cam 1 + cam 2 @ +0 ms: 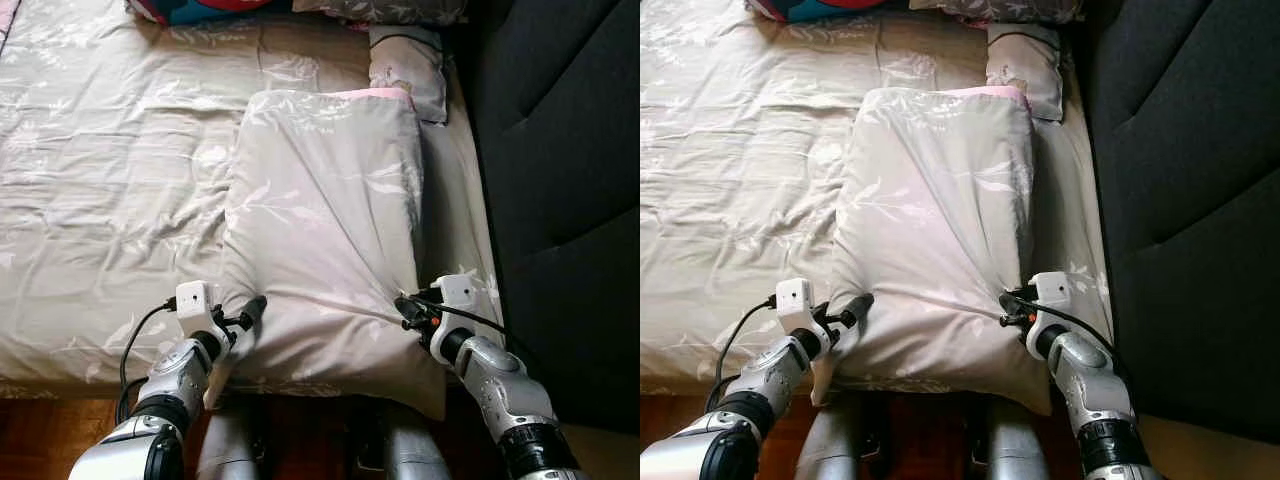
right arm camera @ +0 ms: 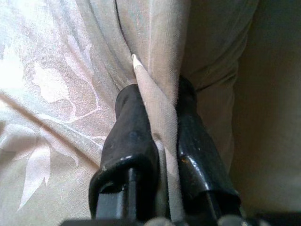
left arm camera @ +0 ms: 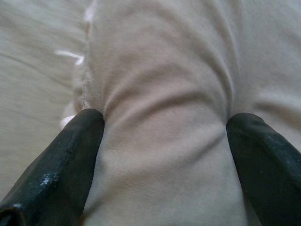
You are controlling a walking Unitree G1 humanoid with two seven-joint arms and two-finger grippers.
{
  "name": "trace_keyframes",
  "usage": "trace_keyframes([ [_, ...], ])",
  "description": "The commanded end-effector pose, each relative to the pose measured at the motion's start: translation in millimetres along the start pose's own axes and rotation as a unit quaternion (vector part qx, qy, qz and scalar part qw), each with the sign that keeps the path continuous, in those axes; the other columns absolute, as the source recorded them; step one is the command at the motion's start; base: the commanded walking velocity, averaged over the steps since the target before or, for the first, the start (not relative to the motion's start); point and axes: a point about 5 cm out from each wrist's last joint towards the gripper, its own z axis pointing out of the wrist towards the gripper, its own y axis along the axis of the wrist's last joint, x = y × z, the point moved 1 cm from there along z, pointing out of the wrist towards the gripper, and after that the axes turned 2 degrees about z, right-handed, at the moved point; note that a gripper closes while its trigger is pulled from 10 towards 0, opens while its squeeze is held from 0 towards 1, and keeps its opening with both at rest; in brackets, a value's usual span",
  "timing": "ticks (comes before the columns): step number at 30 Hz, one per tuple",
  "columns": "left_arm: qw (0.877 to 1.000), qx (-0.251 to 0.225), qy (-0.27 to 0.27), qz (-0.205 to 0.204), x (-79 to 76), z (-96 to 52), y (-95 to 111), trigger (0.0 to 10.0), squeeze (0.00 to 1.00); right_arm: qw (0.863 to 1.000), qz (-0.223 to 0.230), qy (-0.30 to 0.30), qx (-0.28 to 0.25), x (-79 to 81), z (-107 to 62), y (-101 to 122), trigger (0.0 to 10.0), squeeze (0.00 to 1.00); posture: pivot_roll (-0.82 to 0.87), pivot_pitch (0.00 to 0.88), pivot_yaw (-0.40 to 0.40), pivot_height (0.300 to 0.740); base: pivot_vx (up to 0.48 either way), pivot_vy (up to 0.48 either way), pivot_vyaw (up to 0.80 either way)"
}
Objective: Clean up the room
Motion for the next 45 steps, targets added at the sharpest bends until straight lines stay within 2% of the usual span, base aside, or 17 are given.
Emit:
trace_keyframes([
  [1, 0.995, 0.093, -0.028, -0.023, -11.7, -9.4, -50.9, 10.0, 0.00, 0.995, 0.034, -0.006, 0.089, -2.5, -10.3, -48.8, 0.0, 0.00, -0.17, 0.442, -0.128, 0.660, 0.000, 0.000, 0.00],
  [7, 0.992, 0.111, -0.061, -0.019, -25.0, -8.2, -59.3, 10.0, 0.00, 0.995, 0.034, -0.005, 0.090, -0.7, -12.0, -47.8, 0.0, 0.00, -0.18, 0.450, -0.132, 0.660, 0.000, 0.000, 0.00],
  [8, 0.991, 0.113, -0.065, -0.014, -27.2, -7.9, -60.6, 0.0, 0.00, 0.995, 0.035, -0.004, 0.090, -0.2, -11.9, -47.5, 0.0, 0.00, -0.18, 0.451, -0.132, 0.660, 0.000, 0.000, 0.00],
  [18, 0.991, 0.102, -0.088, -0.019, -35.7, -4.7, -56.8, 0.0, 0.00, 0.995, 0.042, 0.001, 0.096, 8.7, -9.8, -51.7, 0.0, 0.00, -0.17, 0.452, -0.126, 0.660, 0.000, 0.000, 0.00],
  [31, 0.993, 0.078, -0.088, -0.019, -35.1, -2.4, -47.3, 0.0, 0.00, 0.994, 0.051, 0.001, 0.097, 16.4, -5.3, -58.5, 0.0, 0.00, -0.13, 0.437, -0.098, 0.660, 0.000, 0.000, 0.00],
  [45, 0.994, 0.061, -0.088, -0.024, -34.9, -5.6, -49.6, 0.0, 0.00, 0.994, 0.063, -0.006, 0.087, 21.1, -4.0, -66.5, 0.0, 0.00, -0.11, 0.415, -0.073, 0.660, 0.000, 0.000, 0.00],
])
